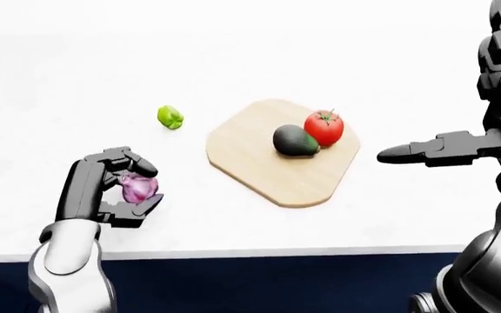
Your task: Place the avocado, onion, tomato and bell pepper on the cutting board.
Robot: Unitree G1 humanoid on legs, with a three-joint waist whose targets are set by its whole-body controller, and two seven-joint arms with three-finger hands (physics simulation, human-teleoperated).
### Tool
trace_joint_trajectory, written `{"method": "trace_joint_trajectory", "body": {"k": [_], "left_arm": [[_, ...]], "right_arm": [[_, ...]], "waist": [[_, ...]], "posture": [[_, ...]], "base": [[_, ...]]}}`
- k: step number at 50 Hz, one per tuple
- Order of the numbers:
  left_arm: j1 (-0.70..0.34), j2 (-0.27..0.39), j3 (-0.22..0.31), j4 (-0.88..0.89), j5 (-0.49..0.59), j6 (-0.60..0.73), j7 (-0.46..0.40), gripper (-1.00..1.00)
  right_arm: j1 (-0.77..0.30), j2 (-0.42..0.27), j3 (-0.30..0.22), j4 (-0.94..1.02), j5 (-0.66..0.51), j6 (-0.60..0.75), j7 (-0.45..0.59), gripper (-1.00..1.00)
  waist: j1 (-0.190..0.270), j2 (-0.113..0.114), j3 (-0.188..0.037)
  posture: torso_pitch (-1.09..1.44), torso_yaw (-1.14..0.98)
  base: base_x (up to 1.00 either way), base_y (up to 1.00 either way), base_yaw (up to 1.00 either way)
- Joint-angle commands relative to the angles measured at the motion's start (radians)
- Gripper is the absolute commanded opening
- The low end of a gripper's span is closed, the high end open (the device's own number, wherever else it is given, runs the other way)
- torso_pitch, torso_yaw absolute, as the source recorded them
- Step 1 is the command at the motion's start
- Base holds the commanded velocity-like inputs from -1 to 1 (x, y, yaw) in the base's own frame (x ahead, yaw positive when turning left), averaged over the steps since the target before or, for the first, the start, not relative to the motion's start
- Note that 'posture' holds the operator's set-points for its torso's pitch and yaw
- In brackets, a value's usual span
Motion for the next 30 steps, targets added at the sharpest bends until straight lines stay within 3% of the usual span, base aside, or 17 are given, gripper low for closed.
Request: {"method": "trace_joint_trajectory", "body": {"k": [1,6,10,17,25,30], "left_arm": [[-0.013,0.011,-0.010,-0.017,0.006,0.018,-0.036,-0.72],[-0.101,0.043,-0.044,-0.028,0.057,0.082,-0.091,-0.84],[-0.236,0.063,-0.110,0.002,0.107,0.131,-0.143,-0.87],[-0.456,-0.004,-0.212,0.170,0.130,0.095,-0.143,-0.91],[-0.588,-0.118,-0.289,0.360,0.118,-0.011,-0.112,-0.95],[-0.633,-0.164,-0.305,0.466,0.108,-0.081,-0.083,-0.97]], "right_arm": [[-0.022,-0.011,-0.006,-0.014,0.002,-0.019,-0.014,1.00],[-0.018,-0.016,-0.010,-0.016,0.013,-0.019,-0.022,1.00],[-0.021,-0.020,-0.012,-0.013,0.023,-0.017,-0.028,1.00],[0.005,-0.017,-0.021,-0.016,0.043,-0.030,-0.045,1.00],[0.028,-0.018,-0.031,-0.034,0.060,-0.027,-0.055,1.00],[0.034,-0.019,-0.032,-0.035,0.067,-0.028,-0.062,1.00]], "waist": [[0.001,-0.002,-0.015],[0.002,-0.003,-0.014],[0.004,-0.008,-0.010],[0.008,-0.021,-0.005],[0.008,-0.030,-0.004],[0.007,-0.037,-0.003]], "posture": [[0.00,0.00],[0.00,0.00],[0.00,0.00],[0.00,0.00],[0.00,0.00],[0.00,0.00]], "base": [[0.00,0.00,0.00],[0.00,0.00,0.00],[0.00,0.00,0.00],[0.00,0.00,0.00],[0.00,0.00,0.00],[0.00,0.00,0.00]]}}
